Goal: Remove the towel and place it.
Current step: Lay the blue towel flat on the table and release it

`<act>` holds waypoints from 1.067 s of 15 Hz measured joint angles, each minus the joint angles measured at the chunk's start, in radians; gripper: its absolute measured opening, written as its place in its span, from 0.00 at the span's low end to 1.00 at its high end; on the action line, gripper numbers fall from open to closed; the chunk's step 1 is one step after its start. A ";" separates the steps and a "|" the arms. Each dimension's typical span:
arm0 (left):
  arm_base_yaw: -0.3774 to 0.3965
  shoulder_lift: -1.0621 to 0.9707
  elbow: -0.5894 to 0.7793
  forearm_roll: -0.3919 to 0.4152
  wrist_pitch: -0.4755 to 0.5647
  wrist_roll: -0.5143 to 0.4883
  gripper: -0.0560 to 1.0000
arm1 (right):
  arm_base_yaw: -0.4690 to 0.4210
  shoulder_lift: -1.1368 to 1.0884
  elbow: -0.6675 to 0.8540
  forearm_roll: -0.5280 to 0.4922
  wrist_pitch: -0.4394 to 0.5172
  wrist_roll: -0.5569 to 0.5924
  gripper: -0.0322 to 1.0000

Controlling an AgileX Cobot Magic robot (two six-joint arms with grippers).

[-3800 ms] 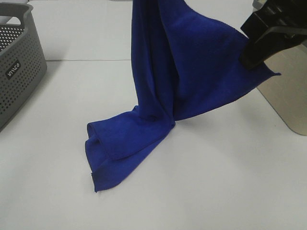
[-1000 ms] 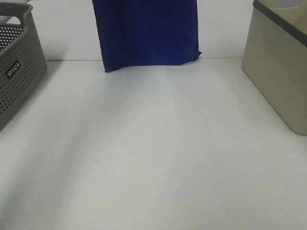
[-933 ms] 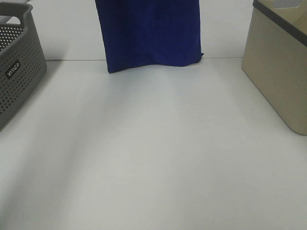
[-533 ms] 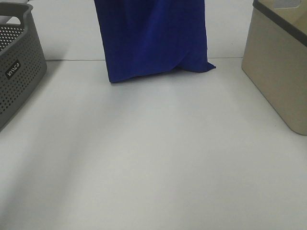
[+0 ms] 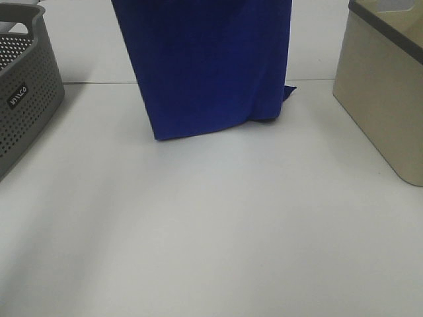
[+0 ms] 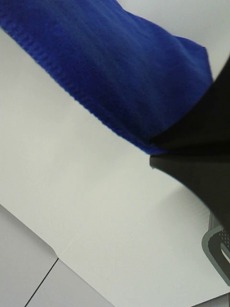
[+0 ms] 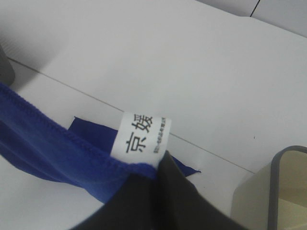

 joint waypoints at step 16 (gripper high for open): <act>-0.008 -0.569 0.901 -0.205 -0.005 -0.097 0.05 | 0.001 -0.500 0.867 0.237 0.012 0.000 0.05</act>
